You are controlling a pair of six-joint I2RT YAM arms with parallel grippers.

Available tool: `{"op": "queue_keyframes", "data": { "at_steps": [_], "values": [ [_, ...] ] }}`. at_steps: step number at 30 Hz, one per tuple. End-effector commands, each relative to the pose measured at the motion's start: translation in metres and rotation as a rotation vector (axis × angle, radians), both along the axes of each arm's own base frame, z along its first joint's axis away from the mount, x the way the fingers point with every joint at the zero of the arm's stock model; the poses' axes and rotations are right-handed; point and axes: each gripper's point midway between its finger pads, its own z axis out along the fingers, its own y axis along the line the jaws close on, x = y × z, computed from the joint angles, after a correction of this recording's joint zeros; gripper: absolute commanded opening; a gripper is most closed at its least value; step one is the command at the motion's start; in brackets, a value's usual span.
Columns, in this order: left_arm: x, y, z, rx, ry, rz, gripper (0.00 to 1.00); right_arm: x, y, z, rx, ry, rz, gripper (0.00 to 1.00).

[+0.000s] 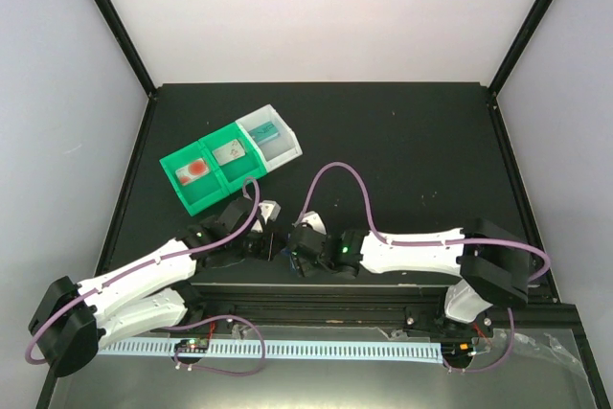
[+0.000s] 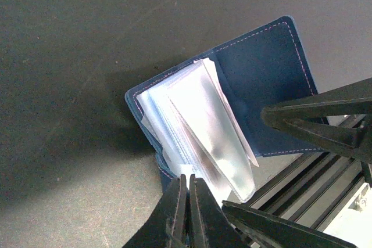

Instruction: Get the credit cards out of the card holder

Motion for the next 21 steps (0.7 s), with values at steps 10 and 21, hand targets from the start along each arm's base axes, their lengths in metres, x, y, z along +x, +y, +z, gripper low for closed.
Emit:
{"op": "queue_keyframes", "data": {
  "at_steps": [10,21],
  "values": [
    [0.003,-0.001,0.006,-0.028,-0.015,0.010,0.02,0.014,-0.017,-0.019,-0.085,-0.074,-0.068,0.61],
    [0.004,0.000,0.001,-0.011,-0.014,0.017,0.02,0.021,-0.042,-0.017,-0.136,-0.123,-0.131,0.40]
  ]
}}
